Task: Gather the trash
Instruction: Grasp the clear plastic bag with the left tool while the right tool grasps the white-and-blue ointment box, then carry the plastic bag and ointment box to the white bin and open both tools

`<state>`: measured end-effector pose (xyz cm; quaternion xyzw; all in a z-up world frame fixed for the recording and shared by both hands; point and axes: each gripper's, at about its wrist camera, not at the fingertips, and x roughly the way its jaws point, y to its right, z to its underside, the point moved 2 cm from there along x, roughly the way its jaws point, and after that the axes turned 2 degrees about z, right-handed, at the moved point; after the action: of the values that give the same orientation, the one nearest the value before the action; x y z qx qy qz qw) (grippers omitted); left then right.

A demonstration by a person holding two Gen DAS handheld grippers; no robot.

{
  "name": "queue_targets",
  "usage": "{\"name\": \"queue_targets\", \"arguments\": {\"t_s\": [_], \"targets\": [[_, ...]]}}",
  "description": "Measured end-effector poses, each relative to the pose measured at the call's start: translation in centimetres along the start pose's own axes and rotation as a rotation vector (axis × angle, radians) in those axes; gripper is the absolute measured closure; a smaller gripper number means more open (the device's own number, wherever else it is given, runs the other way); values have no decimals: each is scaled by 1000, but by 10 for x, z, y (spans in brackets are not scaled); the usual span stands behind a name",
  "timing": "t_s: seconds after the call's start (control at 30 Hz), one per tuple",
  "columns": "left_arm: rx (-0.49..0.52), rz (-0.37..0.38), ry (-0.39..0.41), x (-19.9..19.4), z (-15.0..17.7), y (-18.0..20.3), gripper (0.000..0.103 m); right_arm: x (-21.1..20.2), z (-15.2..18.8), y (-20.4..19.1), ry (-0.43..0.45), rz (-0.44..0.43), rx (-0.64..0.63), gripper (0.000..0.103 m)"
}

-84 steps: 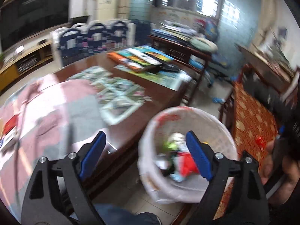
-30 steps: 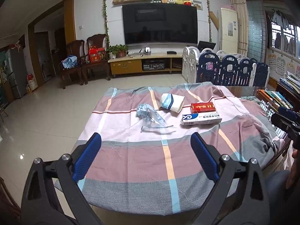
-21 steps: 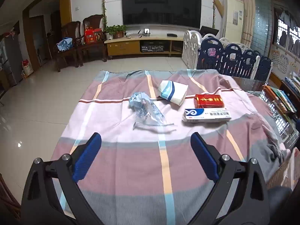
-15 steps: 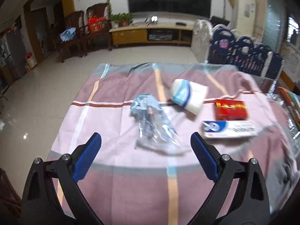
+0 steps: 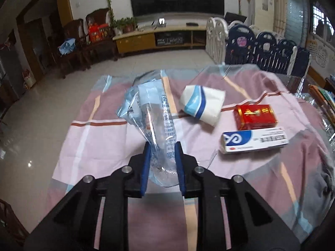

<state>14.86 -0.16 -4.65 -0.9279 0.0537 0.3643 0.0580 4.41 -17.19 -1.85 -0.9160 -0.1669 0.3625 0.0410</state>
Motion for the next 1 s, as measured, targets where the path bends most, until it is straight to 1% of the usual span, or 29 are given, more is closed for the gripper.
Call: {"name": "queue_targets", "arguments": {"t_s": [0.03,0.1,0.17,0.2,0.23,0.33,0.37,0.4,0.43,0.5,0.53,0.57,0.6,0.67,0.7,0.8,0.9,0.97,1.0], "targets": [[2,-4,28,-16,3,0,79,12,-8,0,-17,-1,-52,14],[3,0,59,-42,18,-3,79,39,-26,0,-53,11,-158,14],[-23,-12,67,-57,31,-9,79,79,-40,-1,-162,39,-283,14],[-42,-7,66,-61,32,-12,78,94,-43,-4,-205,54,-343,14],[-59,4,65,-63,33,-16,78,111,-45,-8,-254,49,-408,14],[-60,1,62,-62,35,-20,78,150,-45,-18,-356,75,-571,14],[-61,1,60,-62,35,-21,78,160,-43,-19,-395,75,-588,16],[-65,1,57,-57,33,-21,78,173,-41,-18,-455,74,-593,23],[-66,2,56,-56,33,-21,78,182,-40,-18,-498,67,-594,26],[-65,5,55,-54,32,-20,78,193,-35,-18,-558,68,-606,34],[-63,7,59,-55,32,-19,78,200,-32,-17,-590,86,-612,35],[-58,8,62,-54,32,-18,78,204,-31,-16,-609,83,-601,37],[-54,8,64,-55,32,-18,78,205,-33,-15,-615,63,-563,50],[-54,13,63,-54,32,-17,77,204,-35,-15,-624,37,-505,53],[-57,15,63,-53,32,-17,77,198,-34,-19,-620,9,-493,56],[-80,37,60,-55,33,-22,77,171,-33,-31,-565,-40,-457,60],[-96,68,53,-54,35,-24,77,123,-34,-35,-431,-65,-331,61],[-89,83,54,-56,36,-21,78,80,-33,-26,-311,-67,-173,60],[-77,83,60,-58,36,-18,77,62,-28,-22,-257,-68,-116,60]]}}
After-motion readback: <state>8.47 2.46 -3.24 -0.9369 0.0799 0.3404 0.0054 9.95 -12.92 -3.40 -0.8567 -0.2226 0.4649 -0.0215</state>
